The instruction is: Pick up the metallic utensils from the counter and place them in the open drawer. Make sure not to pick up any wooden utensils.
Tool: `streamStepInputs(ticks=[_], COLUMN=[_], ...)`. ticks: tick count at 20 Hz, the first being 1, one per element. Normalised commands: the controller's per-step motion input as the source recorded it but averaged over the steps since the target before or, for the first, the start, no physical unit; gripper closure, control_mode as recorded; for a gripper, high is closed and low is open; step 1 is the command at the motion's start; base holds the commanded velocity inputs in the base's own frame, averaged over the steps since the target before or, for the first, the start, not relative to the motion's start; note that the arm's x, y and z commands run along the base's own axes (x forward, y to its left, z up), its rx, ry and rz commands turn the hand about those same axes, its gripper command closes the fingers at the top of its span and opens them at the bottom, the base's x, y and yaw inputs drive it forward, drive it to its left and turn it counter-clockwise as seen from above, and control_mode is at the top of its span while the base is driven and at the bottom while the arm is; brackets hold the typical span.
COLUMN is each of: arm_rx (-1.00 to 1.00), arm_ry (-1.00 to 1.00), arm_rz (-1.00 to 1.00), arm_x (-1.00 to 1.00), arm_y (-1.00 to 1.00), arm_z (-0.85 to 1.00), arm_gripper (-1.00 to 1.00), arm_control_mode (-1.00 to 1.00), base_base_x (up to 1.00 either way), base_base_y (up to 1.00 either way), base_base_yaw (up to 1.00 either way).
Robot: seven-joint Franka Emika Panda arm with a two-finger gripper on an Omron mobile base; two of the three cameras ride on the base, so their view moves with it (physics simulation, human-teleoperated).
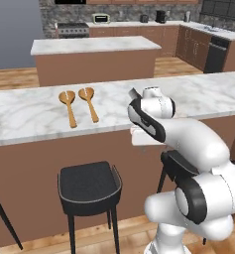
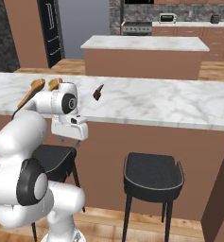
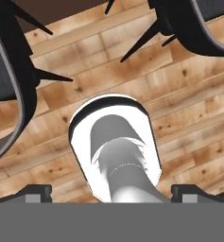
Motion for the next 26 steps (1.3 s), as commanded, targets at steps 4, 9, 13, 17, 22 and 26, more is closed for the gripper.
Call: streamStepInputs(ticks=[4,9,13,17,22,26], arm_rx=[0.00,0.00,-0.02,-0.01,-0.10,-0.17], arm_ry=[-0.05,-0.37,-0.33,-0.14,0.00,0.15], arm_rz=[0.04,0.05,0.00,0.00,0.01,0.14], arm_x=[0.00,0.00,0.07,0.71,0.88,1.00], arm_y=[0.00,0.00,0.00,-0.05,0.00,-0.02], arm_z=[0.00,0.35,0.66,0.92,0.80,0.54], arm_gripper=[-1.00,-1.00,-1.00,-1.00,-1.00,-1.00], arm_control_mode=[-1.00,-1.00,-1.00,-1.00,-1.00,-1.00], base_base_x=[0.00,0.00,0.00,0.00,0.00,0.00], base_base_y=[0.01,0.00,0.00,0.00,0.00,0.00], base_base_yaw=[0.02,0.00,0.00,0.00,0.00,0.00])
